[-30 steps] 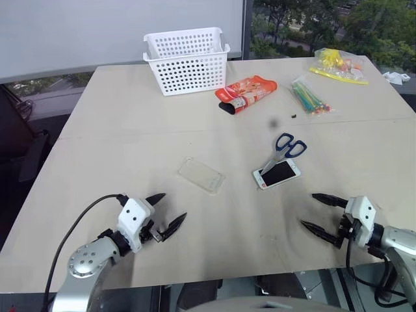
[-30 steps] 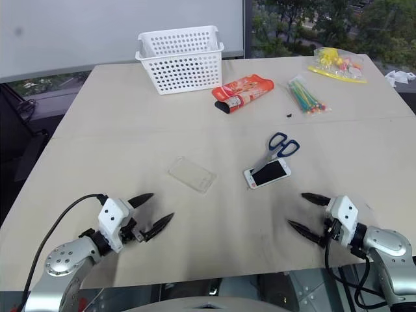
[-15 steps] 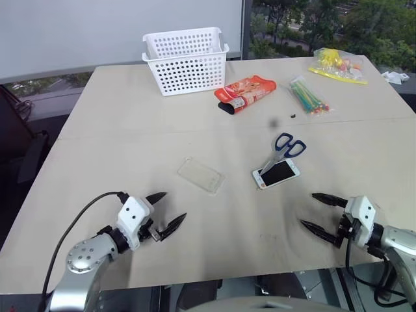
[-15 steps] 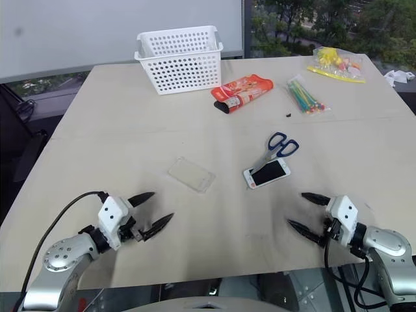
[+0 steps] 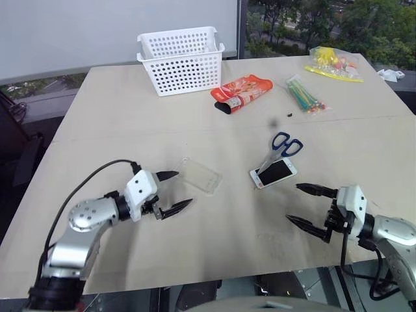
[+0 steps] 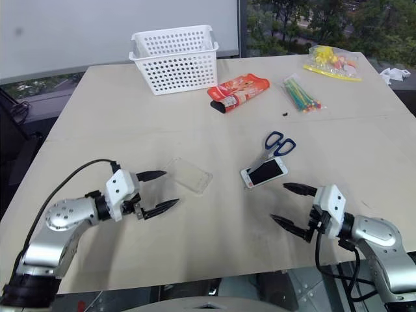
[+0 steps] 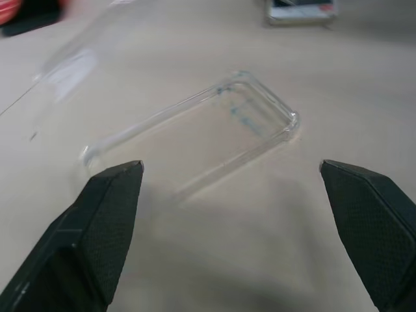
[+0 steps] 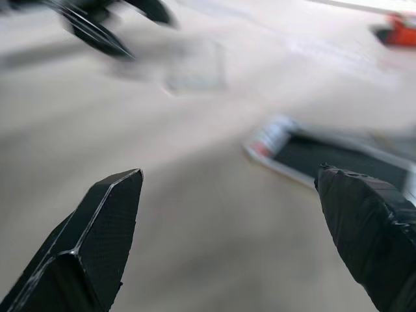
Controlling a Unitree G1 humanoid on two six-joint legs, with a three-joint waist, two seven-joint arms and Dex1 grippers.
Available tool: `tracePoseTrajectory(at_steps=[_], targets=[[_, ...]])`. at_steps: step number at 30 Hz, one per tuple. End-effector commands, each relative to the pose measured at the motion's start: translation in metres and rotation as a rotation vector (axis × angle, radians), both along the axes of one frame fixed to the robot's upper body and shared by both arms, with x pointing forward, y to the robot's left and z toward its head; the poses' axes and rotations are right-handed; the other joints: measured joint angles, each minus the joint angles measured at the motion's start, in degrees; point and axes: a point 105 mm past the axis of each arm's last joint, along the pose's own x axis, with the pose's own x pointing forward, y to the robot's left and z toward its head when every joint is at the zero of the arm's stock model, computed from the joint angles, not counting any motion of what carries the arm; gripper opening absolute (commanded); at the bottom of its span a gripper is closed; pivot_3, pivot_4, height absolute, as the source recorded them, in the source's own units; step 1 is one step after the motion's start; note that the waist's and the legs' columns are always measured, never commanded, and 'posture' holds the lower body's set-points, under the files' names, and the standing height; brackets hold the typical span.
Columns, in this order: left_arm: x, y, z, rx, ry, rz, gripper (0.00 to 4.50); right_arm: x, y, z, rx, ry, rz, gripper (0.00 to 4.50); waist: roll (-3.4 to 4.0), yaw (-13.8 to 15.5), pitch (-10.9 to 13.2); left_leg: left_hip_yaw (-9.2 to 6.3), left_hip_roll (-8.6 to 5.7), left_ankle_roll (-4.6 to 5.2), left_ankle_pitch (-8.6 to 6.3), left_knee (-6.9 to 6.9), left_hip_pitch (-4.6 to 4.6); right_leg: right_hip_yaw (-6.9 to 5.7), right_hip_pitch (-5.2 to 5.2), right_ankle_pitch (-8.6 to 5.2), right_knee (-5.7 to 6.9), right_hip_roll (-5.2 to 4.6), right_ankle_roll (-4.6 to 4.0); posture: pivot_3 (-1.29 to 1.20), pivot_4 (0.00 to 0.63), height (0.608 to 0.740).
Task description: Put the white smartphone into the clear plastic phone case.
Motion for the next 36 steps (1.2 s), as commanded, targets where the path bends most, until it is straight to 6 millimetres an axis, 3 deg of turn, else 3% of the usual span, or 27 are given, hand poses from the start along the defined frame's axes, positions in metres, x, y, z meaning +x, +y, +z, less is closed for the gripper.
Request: tracePoseTrajectory(at_steps=[1,4,9,12,20,21,29,33,36], targets=[[0.006,0.007,-0.011,0.136,0.019,-0.100,4.46,-0.004,0.015,0.014,0.010,-0.024,0.053,4.50,-0.03,-0.02,0.02,0.00,0.00,0.00,0.00,0.00,-0.01,0.00,0.00,0.00,0.00,0.00,0.00,0.00,0.150,0.740],[0.019,0.012,-0.021,0.238,0.039,-0.165,4.46,-0.001,0.022,0.022,0.040,-0.038,0.051,4.50,-0.08,0.09,0.05,-0.02,-0.01,0.01,0.00,0.00,-0.12,-0.03,-0.10,0.01,-0.01,0.07,0.00,0.00,0.150,0.740],[0.043,0.001,-0.022,0.237,0.071,-0.215,4.46,-0.002,0.023,0.022,0.046,-0.021,0.037,4.50,-0.01,0.40,0.03,-0.12,-0.01,0.01,0.00,0.29,-0.15,-0.15,0.00,0.02,0.12,0.07,0.01,0.00,0.150,0.740],[0.045,-0.008,-0.023,0.217,0.116,-0.261,3.85,-0.003,0.021,0.020,0.039,-0.019,0.026,4.50,0.02,0.28,0.01,-0.09,-0.04,0.02,0.01,0.42,-0.09,-0.08,0.08,0.03,0.24,0.05,0.16,0.00,0.150,0.740],[0.030,-0.017,-0.027,0.211,0.235,-0.321,0.19,0.001,0.016,0.021,0.030,-0.031,0.008,4.50,0.00,0.12,0.02,-0.06,-0.03,0.02,0.02,0.59,0.06,0.01,0.08,-0.06,0.65,0.03,0.33,0.00,0.150,0.740],[0.026,-0.025,-0.025,0.186,0.245,-0.334,0.08,0.002,0.015,0.021,0.028,-0.032,0.006,4.50,0.01,0.07,0.02,-0.05,-0.03,0.02,0.02,0.59,0.07,0.02,0.07,-0.06,0.67,0.04,0.33,0.00,0.150,0.740],[-0.001,-0.079,-0.022,0.056,0.347,-0.382,0.08,0.016,0.010,0.024,-0.003,-0.071,-0.024,4.50,-0.02,0.01,0.04,-0.04,-0.04,0.07,-0.02,0.57,-0.17,0.06,-0.10,0.01,0.56,0.04,0.21,0.00,0.150,0.740],[-0.007,-0.095,-0.027,0.037,0.361,-0.385,0.08,0.022,0.008,0.025,-0.023,-0.084,-0.035,4.50,-0.06,0.01,0.07,-0.08,-0.04,0.09,-0.03,0.56,-0.20,0.01,-0.12,0.05,0.54,0.05,0.14,0.00,0.150,0.740],[-0.012,-0.094,-0.030,0.060,0.383,-0.390,0.79,0.028,0.004,0.024,-0.041,-0.093,-0.055,4.50,-0.07,-0.04,0.08,-0.09,-0.02,0.09,-0.03,0.56,-0.20,0.01,-0.12,0.04,0.54,0.06,0.14,0.00,0.150,0.740]])
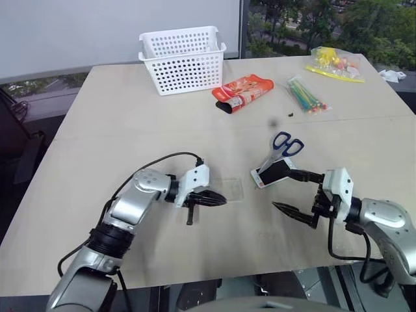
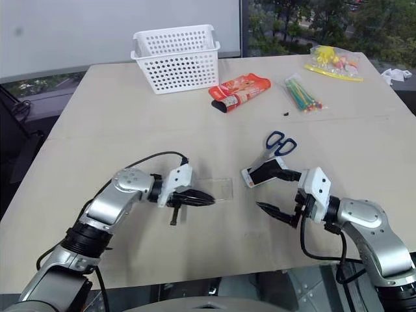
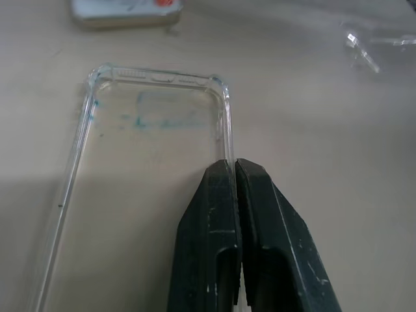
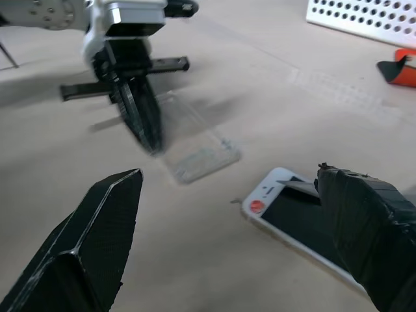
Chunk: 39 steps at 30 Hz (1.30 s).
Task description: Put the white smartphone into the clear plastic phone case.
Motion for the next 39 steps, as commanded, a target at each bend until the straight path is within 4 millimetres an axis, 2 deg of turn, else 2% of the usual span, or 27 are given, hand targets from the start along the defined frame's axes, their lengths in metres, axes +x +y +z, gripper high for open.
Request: tracePoseTrajectory(at_steps=[1,2,3,6,7,8,10,12,15,17,21,27,30,37,38,39], targets=[[-0.008,-0.002,-0.005,0.027,0.012,-0.021,1.12,0.009,-0.008,0.006,-0.042,-0.054,-0.046,4.50,0.00,-0.02,0.00,0.00,0.00,0.00,0.00,0.00,0.00,0.00,0.00,0.00,0.00,0.00,0.00,0.00,0.150,0.740],[-0.005,-0.003,-0.003,0.015,-0.015,-0.002,1.74,0.013,-0.011,0.004,-0.058,-0.057,-0.071,4.50,0.00,-0.01,0.01,0.02,0.00,0.00,0.00,0.00,0.01,0.02,0.00,0.00,0.00,0.00,0.00,0.00,0.150,0.740],[0.001,-0.003,0.003,-0.005,-0.050,0.027,2.01,0.019,-0.015,0.002,-0.078,-0.061,-0.097,4.50,0.00,-0.01,0.01,0.03,0.00,0.00,0.00,0.00,0.01,0.03,0.00,-0.01,0.00,-0.01,0.01,0.00,0.150,0.740],[0.008,-0.004,0.014,-0.042,-0.115,0.063,3.45,0.031,-0.020,0.001,-0.107,-0.074,-0.145,4.50,-0.05,0.00,0.07,0.04,0.00,0.00,0.00,0.00,0.02,0.04,0.00,-0.07,0.00,-0.02,0.12,0.00,0.150,0.740],[0.011,-0.004,0.027,-0.077,-0.145,0.081,3.91,0.041,-0.023,0.003,-0.116,-0.078,-0.180,4.50,-0.06,-0.01,0.11,0.03,0.00,-0.01,0.01,0.01,0.03,0.03,0.00,-0.09,0.02,-0.02,0.15,0.00,0.150,0.740],[0.011,-0.003,0.050,-0.147,-0.180,0.100,4.40,0.056,-0.024,0.006,-0.159,-0.115,-0.205,4.50,-0.13,-0.48,0.29,0.03,0.01,-0.01,0.01,0.01,0.03,0.03,-0.01,-0.08,0.02,-0.02,0.14,0.00,0.150,0.740],[0.006,-0.001,0.074,-0.213,-0.214,0.120,4.40,0.075,-0.025,0.008,-0.228,-0.151,-0.215,4.50,-0.24,-1.23,0.40,0.13,0.02,-0.03,0.02,0.01,-0.04,0.15,-0.20,0.03,0.14,-0.01,-0.02,0.00,0.150,0.740],[0.000,0.004,0.079,-0.201,-0.211,0.139,4.40,0.090,-0.030,0.007,-0.315,-0.152,-0.223,4.50,-0.25,-1.47,0.40,0.12,0.02,-0.07,0.05,0.05,-0.27,0.15,-0.43,0.07,0.16,-0.02,-0.05,0.00,0.150,0.740],[-0.007,0.012,0.084,-0.179,-0.241,0.203,4.40,0.124,-0.036,0.007,-0.327,-0.084,-0.291,4.50,-0.22,-1.46,0.37,0.09,0.01,-0.09,0.05,0.01,-0.36,0.13,-0.53,0.07,0.20,-0.01,-0.07,0.00,0.150,0.740],[-0.011,0.013,0.085,-0.180,-0.247,0.232,4.40,0.137,-0.042,-0.002,-0.347,-0.024,-0.325,4.50,-0.23,-2.21,0.47,0.30,0.01,-0.27,0.16,-0.06,-0.62,0.34,-0.94,0.08,0.27,0.00,-0.08,0.00,0.150,0.740],[-0.018,0.010,0.088,-0.202,-0.246,0.290,4.40,0.151,-0.042,-0.014,-0.375,0.027,-0.293,4.50,-0.29,-1.57,0.51,0.18,0.02,-0.24,0.13,-0.09,-0.69,0.30,-0.93,0.08,0.16,-0.02,-0.08,0.00,0.150,0.740],[-0.022,0.013,0.087,-0.202,-0.243,0.341,4.40,0.147,-0.037,-0.031,-0.447,0.108,-0.176,4.50,-0.30,-1.58,0.50,0.31,0.01,-0.10,0.05,-0.06,-0.61,0.34,-0.90,0.10,0.21,-0.02,-0.10,0.00,0.150,0.740],[-0.022,0.013,0.088,-0.202,-0.248,0.349,4.45,0.146,-0.034,-0.034,-0.465,0.125,-0.136,3.75,-0.29,-1.55,0.50,0.29,0.01,-0.11,0.06,-0.06,-0.57,0.33,-0.90,0.09,0.28,0.00,-0.10,0.00,0.150,0.740],[-0.019,0.011,0.089,-0.208,-0.262,0.354,4.45,0.137,-0.038,-0.048,-0.548,0.223,-0.077,0.69,-0.39,-1.71,0.41,0.35,0.04,-0.12,0.07,-0.06,-0.49,0.40,-0.87,0.10,0.30,0.04,-0.11,0.00,0.150,0.740],[-0.018,0.011,0.089,-0.209,-0.265,0.352,4.45,0.136,-0.039,-0.049,-0.555,0.232,-0.074,0.47,-0.44,-1.63,0.38,0.35,0.04,-0.12,0.07,-0.06,-0.48,0.41,-0.86,0.10,0.32,0.03,-0.11,0.00,0.150,0.740],[-0.017,0.011,0.089,-0.210,-0.268,0.351,4.45,0.135,-0.039,-0.049,-0.558,0.234,-0.071,0.02,-0.47,-1.52,0.36,0.34,0.04,-0.12,0.06,-0.05,-0.47,0.39,-0.85,0.10,0.32,0.03,-0.12,0.00,0.150,0.740]])
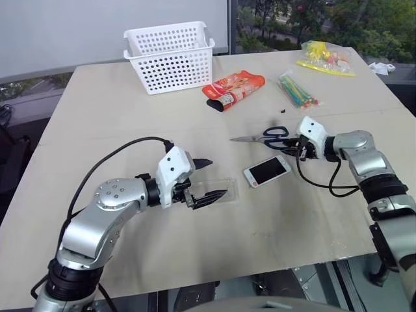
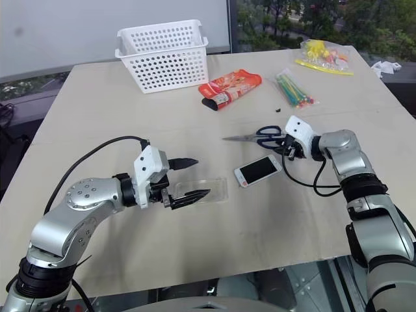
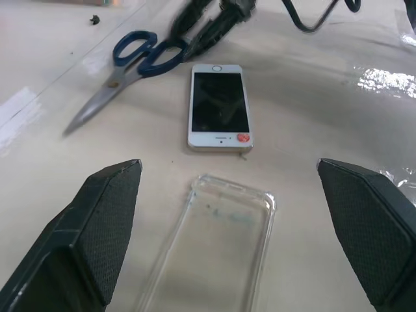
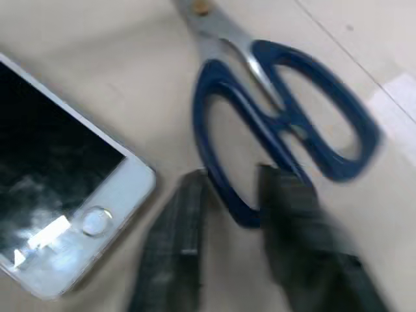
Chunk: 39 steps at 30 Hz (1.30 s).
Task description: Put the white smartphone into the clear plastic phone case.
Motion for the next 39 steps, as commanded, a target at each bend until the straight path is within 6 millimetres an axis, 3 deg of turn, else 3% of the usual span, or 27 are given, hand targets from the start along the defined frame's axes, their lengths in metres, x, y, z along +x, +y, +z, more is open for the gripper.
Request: tracePoseTrajectory(at_steps=[1,11,16,24,27,32,35,38,39], targets=[[0.000,-0.003,0.011,-0.003,-0.058,-0.017,4.45,-0.013,-0.008,-0.032,-0.069,0.136,-0.001,0.02,-0.04,0.15,-0.03,-0.01,0.00,0.00,0.00,0.01,0.01,-0.01,0.03,0.00,0.00,0.00,0.00,0.00,0.150,0.740],[0.004,-0.005,0.013,-0.013,-0.072,-0.019,4.45,-0.001,0.002,-0.020,-0.056,0.048,-0.007,0.02,-0.08,-0.14,-0.05,0.02,0.00,-0.03,0.02,0.03,0.08,0.02,0.09,0.05,0.00,0.01,-0.08,0.00,0.150,0.740],[0.009,-0.004,0.017,-0.040,-0.093,0.010,4.45,0.020,0.004,0.019,0.040,-0.127,-0.063,0.02,-0.07,-0.33,-0.05,0.05,0.01,-0.09,0.06,0.04,0.10,0.05,0.08,0.14,0.00,0.04,-0.19,0.00,0.150,0.740],[0.034,-0.009,0.029,-0.134,-0.134,0.144,4.45,0.051,-0.017,0.067,0.099,-0.336,-0.227,0.02,0.02,-0.64,0.08,0.12,0.00,-0.21,0.17,0.07,-0.01,0.12,-0.06,0.38,0.00,0.08,-0.11,0.00,0.150,0.740],[0.040,-0.013,0.030,-0.148,-0.140,0.168,4.45,0.053,-0.018,0.067,0.092,-0.343,-0.227,0.02,0.02,-0.78,0.08,0.10,0.00,-0.29,0.21,0.05,-0.02,0.11,-0.06,0.39,-0.02,0.09,-0.10,0.00,0.150,0.740],[0.041,-0.016,0.028,-0.147,-0.124,0.177,4.45,0.035,0.005,0.054,0.168,-0.199,-0.051,0.02,0.02,-1.08,0.08,0.09,0.04,-0.39,0.27,-0.04,-0.16,0.11,-0.13,0.39,-0.21,0.08,-0.09,0.00,0.150,0.740],[0.039,-0.013,0.022,-0.119,-0.108,0.180,4.45,0.022,0.011,0.029,0.126,-0.095,0.001,0.94,0.03,-1.11,0.08,0.11,0.05,-0.36,0.24,-0.05,-0.18,0.12,-0.13,0.39,-0.25,0.08,-0.08,0.00,0.150,0.740],[0.039,-0.011,0.020,-0.101,-0.106,0.179,4.45,0.025,0.009,0.008,0.089,-0.057,-0.067,2.27,0.04,-1.14,0.09,0.13,0.05,-0.27,0.19,-0.04,-0.12,0.13,-0.13,0.39,-0.17,0.07,-0.09,0.00,0.150,0.740],[0.039,-0.011,0.021,-0.102,-0.107,0.178,4.45,0.024,0.008,0.003,0.081,-0.039,-0.077,2.27,0.04,-1.15,0.09,0.11,0.04,-0.17,0.13,-0.04,-0.11,0.12,-0.13,0.39,-0.14,0.08,-0.09,0.00,0.150,0.740]])
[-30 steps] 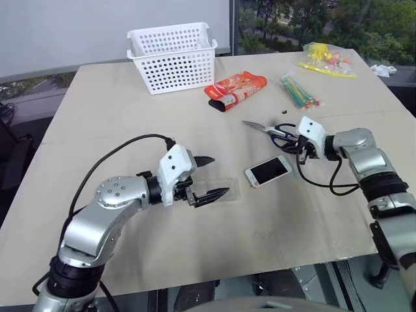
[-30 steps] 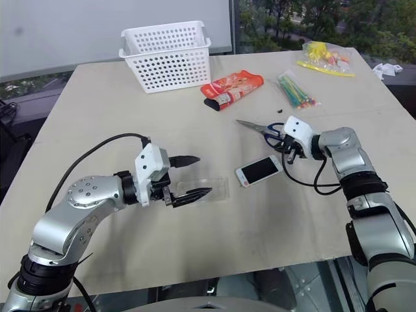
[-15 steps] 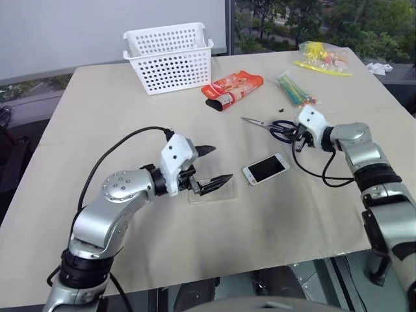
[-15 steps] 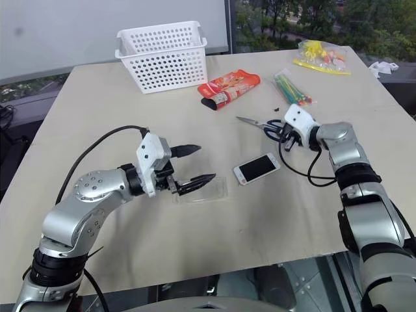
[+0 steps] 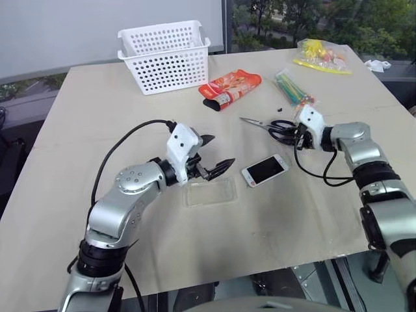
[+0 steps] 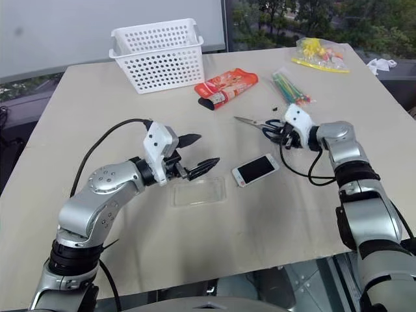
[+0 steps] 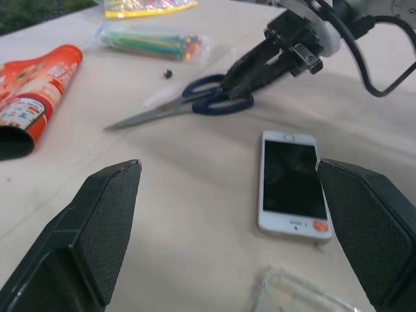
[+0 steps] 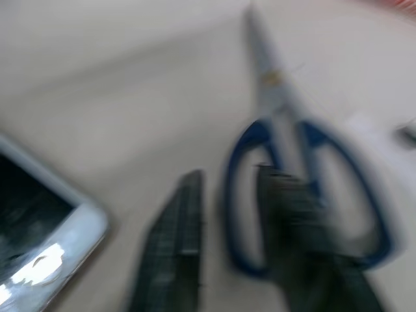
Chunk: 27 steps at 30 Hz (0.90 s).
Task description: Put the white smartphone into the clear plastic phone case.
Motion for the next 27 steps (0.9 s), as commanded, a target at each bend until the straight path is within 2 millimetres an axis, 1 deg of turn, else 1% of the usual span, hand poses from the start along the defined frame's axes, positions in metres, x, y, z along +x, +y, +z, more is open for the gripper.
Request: tracePoseTrajectory(at_steps=[1,4,7,9,12,15,16,17,19,21,23,24,25,27], targets=[[-0.002,-0.001,0.006,0.007,-0.029,-0.009,4.45,0.003,-0.003,-0.005,-0.027,0.021,-0.041,2.27,0.00,-0.02,0.00,0.01,0.00,0.01,0.00,0.01,0.02,0.01,0.00,0.00,0.03,0.00,0.00,0.00,0.150,0.740],[-0.002,0.000,0.007,0.009,-0.030,-0.009,4.45,0.007,-0.008,-0.011,-0.046,0.040,-0.094,2.27,0.00,-0.01,0.00,0.03,-0.02,0.01,-0.01,0.04,0.10,0.04,0.05,0.00,0.06,0.02,0.00,0.00,0.150,0.740],[-0.001,0.001,0.007,0.013,-0.032,-0.008,4.45,0.009,-0.017,-0.021,-0.067,0.129,-0.183,2.27,-0.02,-0.12,-0.02,0.10,-0.02,-0.04,0.04,0.10,0.19,0.15,0.10,0.05,0.13,0.06,0.00,0.00,0.150,0.740],[-0.001,0.002,0.007,0.015,-0.033,-0.008,4.45,0.005,-0.016,-0.028,-0.068,0.205,-0.187,2.27,-0.04,-0.11,-0.04,0.13,-0.02,-0.08,0.08,0.13,0.25,0.23,0.13,0.15,0.15,0.09,-0.04,0.00,0.150,0.740],[-0.002,0.002,0.008,0.017,-0.034,-0.008,4.45,0.004,-0.014,-0.032,-0.070,0.263,-0.207,1.53,-0.08,0.25,-0.07,0.08,-0.03,-0.05,0.21,0.16,0.29,0.17,0.24,0.23,0.14,0.10,-0.08,0.00,0.150,0.740],[-0.001,0.002,0.007,0.016,-0.033,-0.003,4.45,0.006,-0.011,-0.031,-0.052,0.275,-0.223,0.10,-0.10,0.24,-0.08,0.06,-0.04,-0.04,0.22,0.17,0.28,0.15,0.25,0.25,0.14,0.10,-0.07,0.00,0.150,0.740],[-0.002,0.002,0.007,0.016,-0.033,-0.001,4.45,0.007,-0.010,-0.030,-0.048,0.269,-0.231,0.03,-0.11,0.16,-0.09,0.05,-0.04,-0.04,0.22,0.17,0.27,0.14,0.25,0.24,0.12,0.10,-0.07,0.00,0.150,0.740],[-0.002,0.003,0.007,0.015,-0.032,0.002,4.45,0.010,-0.009,-0.026,-0.044,0.232,-0.226,0.03,-0.12,0.06,-0.10,0.04,-0.03,-0.04,0.22,0.16,0.27,0.14,0.25,0.24,0.12,0.10,-0.07,0.00,0.150,0.740],[-0.002,0.004,0.006,0.018,-0.029,0.008,4.45,0.020,-0.004,-0.010,-0.007,0.128,-0.223,0.03,-0.12,-0.17,-0.10,0.02,-0.03,-0.04,0.22,0.13,0.27,0.13,0.24,0.25,0.12,0.10,-0.06,0.00,0.150,0.740],[-0.002,0.005,0.005,0.020,-0.029,0.013,4.45,0.026,0.004,0.013,0.047,0.012,-0.178,0.03,-0.11,-0.42,-0.09,0.07,-0.03,-0.04,0.22,0.13,0.28,0.18,0.24,0.25,0.11,0.11,-0.06,0.00,0.150,0.740],[-0.002,0.008,0.006,0.022,-0.030,0.022,4.45,0.029,0.014,0.044,0.124,-0.112,-0.101,0.03,-0.03,-0.40,0.01,0.14,-0.03,-0.05,0.23,0.13,0.29,0.29,0.20,0.33,0.13,0.13,0.00,0.00,0.150,0.740],[-0.002,0.008,0.006,0.022,-0.031,0.026,4.45,0.029,0.016,0.056,0.149,-0.161,-0.076,0.03,0.00,-0.40,0.06,0.17,-0.03,-0.05,0.24,0.14,0.22,0.35,0.08,0.37,0.13,0.16,0.04,0.00,0.150,0.740],[-0.002,0.009,0.006,0.022,-0.032,0.027,4.45,0.030,0.016,0.069,0.157,-0.217,-0.057,0.03,0.01,-0.39,0.06,0.19,-0.03,-0.05,0.25,0.14,0.18,0.40,0.02,0.40,0.14,0.19,0.05,0.00,0.150,0.740],[-0.002,0.010,0.006,0.025,-0.033,0.030,4.45,0.032,0.013,0.086,0.120,-0.313,-0.055,0.03,0.04,-0.37,0.10,0.19,-0.02,-0.04,0.25,0.12,0.16,0.42,-0.01,0.40,0.12,0.22,0.06,0.00,0.150,0.740]])
